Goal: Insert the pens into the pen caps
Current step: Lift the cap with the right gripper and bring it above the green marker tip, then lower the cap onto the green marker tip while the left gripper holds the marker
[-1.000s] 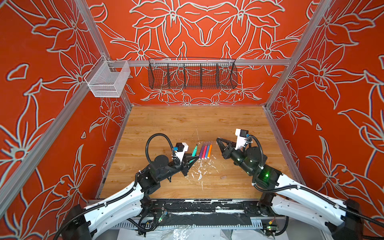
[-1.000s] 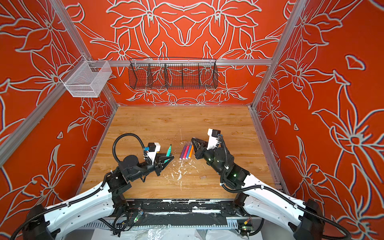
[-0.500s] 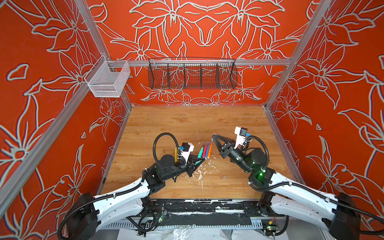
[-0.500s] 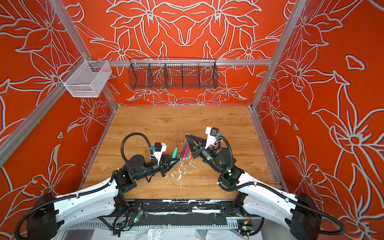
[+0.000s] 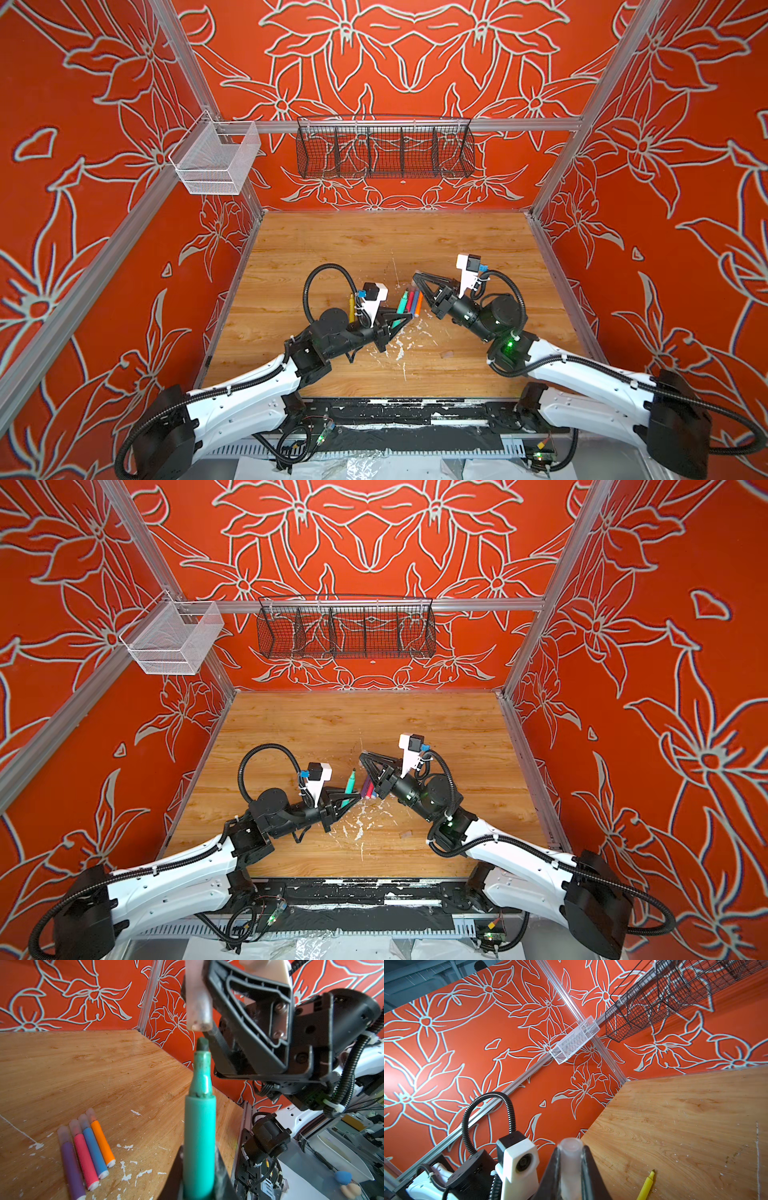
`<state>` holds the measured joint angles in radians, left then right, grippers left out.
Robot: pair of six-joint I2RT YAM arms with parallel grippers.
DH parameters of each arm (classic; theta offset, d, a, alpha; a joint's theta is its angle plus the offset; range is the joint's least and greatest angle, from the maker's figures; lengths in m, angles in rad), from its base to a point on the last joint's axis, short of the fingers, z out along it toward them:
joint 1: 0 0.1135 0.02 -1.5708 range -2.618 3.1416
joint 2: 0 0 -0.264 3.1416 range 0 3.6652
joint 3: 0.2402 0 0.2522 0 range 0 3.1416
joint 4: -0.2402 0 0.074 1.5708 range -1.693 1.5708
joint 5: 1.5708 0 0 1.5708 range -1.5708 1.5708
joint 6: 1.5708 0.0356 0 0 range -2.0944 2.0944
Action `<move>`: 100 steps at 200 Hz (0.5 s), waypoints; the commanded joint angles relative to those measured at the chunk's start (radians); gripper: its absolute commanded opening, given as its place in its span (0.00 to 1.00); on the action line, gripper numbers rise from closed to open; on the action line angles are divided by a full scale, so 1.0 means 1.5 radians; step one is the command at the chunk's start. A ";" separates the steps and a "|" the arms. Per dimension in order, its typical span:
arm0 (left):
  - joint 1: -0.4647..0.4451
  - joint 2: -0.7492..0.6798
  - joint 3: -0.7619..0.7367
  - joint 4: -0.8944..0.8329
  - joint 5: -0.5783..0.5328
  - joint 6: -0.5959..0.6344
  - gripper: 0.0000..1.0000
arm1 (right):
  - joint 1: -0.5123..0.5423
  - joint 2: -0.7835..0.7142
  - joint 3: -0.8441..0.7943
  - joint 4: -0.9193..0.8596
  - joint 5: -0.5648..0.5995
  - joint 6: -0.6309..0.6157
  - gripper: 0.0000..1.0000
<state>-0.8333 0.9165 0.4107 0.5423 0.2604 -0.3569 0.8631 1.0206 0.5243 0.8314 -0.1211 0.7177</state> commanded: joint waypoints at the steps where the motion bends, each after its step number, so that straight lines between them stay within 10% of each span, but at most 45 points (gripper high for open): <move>1: -0.005 0.010 0.020 0.033 0.015 -0.002 0.00 | -0.002 -0.003 -0.003 0.040 -0.022 0.000 0.00; 100: -0.005 0.000 0.017 0.025 0.003 0.000 0.00 | -0.001 0.041 -0.019 0.083 -0.040 0.023 0.00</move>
<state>-0.8333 0.9249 0.4133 0.5446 0.2668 -0.3603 0.8631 1.0740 0.5201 0.8963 -0.1593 0.7261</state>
